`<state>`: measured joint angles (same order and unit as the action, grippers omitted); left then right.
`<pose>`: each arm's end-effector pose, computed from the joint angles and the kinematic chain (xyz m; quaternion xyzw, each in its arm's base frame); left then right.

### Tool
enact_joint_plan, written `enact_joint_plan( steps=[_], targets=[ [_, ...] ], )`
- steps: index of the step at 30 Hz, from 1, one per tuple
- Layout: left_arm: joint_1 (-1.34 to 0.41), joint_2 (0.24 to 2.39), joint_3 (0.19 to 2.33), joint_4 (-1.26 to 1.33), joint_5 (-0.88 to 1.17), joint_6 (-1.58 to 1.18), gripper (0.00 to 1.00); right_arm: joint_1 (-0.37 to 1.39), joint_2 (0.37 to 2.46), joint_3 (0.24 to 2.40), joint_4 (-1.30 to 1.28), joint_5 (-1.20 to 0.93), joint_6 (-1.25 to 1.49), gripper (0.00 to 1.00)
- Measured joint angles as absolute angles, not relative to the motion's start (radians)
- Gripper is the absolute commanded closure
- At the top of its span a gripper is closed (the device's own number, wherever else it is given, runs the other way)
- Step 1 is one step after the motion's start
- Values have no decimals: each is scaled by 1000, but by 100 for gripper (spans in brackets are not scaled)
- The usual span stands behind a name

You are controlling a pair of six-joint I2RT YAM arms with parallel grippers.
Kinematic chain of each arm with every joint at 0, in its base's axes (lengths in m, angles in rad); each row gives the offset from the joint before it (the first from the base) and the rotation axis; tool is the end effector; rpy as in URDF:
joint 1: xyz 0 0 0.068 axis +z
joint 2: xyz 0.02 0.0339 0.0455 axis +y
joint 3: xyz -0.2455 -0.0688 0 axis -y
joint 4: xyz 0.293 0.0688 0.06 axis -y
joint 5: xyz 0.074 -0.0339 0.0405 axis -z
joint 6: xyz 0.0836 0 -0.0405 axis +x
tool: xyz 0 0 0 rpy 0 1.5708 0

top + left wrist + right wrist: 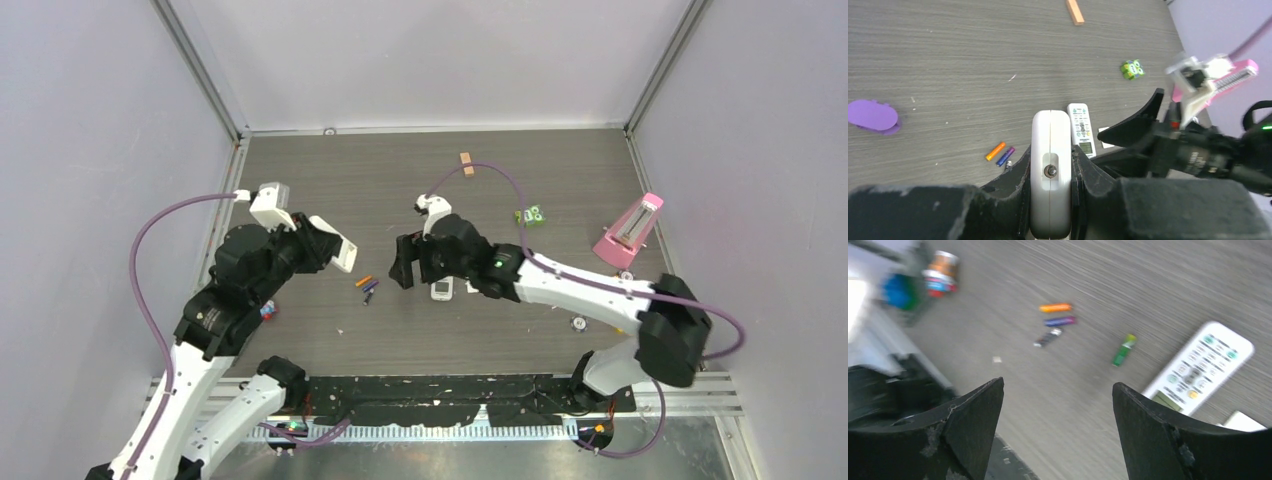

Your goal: Load the batteries into the remote control

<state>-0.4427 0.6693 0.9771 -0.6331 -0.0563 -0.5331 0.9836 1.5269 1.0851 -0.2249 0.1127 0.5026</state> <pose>0.2168 -0.0976 0.3614 -0.0531 0.8104 -0.2531 0.5257 0.2423 0.3471 0.1906 -0.1900 0.8781 0.2578 0.3554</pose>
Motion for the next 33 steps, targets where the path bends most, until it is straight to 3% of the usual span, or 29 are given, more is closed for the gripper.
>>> enact_joint_plan(
  steps=[8, 18, 26, 28, 30, 33],
  targets=[
    [-442, 656, 1017, -629, 127, -478, 100, 979, 1253, 941, 97, -197, 494, 7],
    [-442, 699, 1049, -607, 582, -385, 100, 979, 1243, 978, 172, -499, 370, 10],
    [-442, 720, 1049, -520, 773, -406, 97, 979, 1284, 1019, 206, -702, 382, 50],
    [-442, 721, 1049, -503, 791, -415, 94, 979, 1290, 1019, 217, -721, 399, 72],
    [-442, 720, 1048, -483, 804, -426, 83, 979, 1294, 1019, 232, -735, 421, 89],
    [-442, 714, 1048, -457, 850, -473, 58, 979, 1295, 1013, 286, -804, 446, 95]
  ],
)
